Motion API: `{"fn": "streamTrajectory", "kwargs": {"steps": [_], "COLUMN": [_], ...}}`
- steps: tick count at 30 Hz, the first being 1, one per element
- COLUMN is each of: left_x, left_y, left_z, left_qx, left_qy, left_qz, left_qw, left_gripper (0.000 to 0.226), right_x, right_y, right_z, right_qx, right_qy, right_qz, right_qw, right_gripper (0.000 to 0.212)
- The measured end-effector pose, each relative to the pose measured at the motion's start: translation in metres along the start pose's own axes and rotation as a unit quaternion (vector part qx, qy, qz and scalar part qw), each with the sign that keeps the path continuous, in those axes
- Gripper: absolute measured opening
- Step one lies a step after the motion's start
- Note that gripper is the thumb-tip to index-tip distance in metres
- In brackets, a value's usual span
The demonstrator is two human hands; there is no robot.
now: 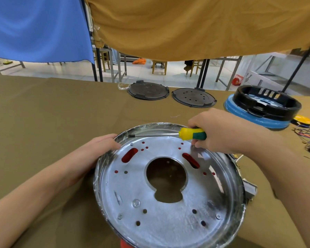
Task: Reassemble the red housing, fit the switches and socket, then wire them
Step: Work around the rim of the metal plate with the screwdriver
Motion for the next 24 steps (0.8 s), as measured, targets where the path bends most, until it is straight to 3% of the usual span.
{"fn": "streamTrajectory", "kwargs": {"steps": [2,4,8,16,24], "left_x": [-0.001,0.001,0.003,0.011,0.012], "left_y": [-0.001,0.002,0.009,0.019,0.025], "left_z": [0.000,-0.001,-0.004,-0.014,-0.019], "left_qx": [0.000,-0.008,-0.009,-0.014,-0.030], "left_qy": [-0.015,-0.031,-0.056,-0.081,-0.053], "left_qz": [-0.016,-0.017,-0.052,-0.073,-0.066], "left_qw": [1.000,0.999,0.997,0.994,0.996], "left_gripper": [0.048,0.056,0.038,0.036,0.029], "right_x": [-0.002,-0.003,-0.004,-0.011,-0.003], "right_y": [0.004,0.008,0.012,0.012,0.010], "right_z": [0.001,0.003,0.007,0.005,0.014], "right_qx": [0.003,0.002,0.002,0.008,-0.014], "right_qy": [0.001,-0.001,-0.014,-0.044,-0.026], "right_qz": [0.014,0.034,0.052,0.030,0.043], "right_qw": [1.000,0.999,0.999,0.999,0.999], "right_gripper": [0.028,0.017,0.020,0.027,0.011]}}
Point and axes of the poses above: each hand's wrist, its own y-axis away from the middle knuckle, its own x-axis out of the palm, z = x × y, the point moved 3 cm from there along -y, towards the middle knuckle, and after that the axes turned 11 degrees about -x, right-handed, at the moved point
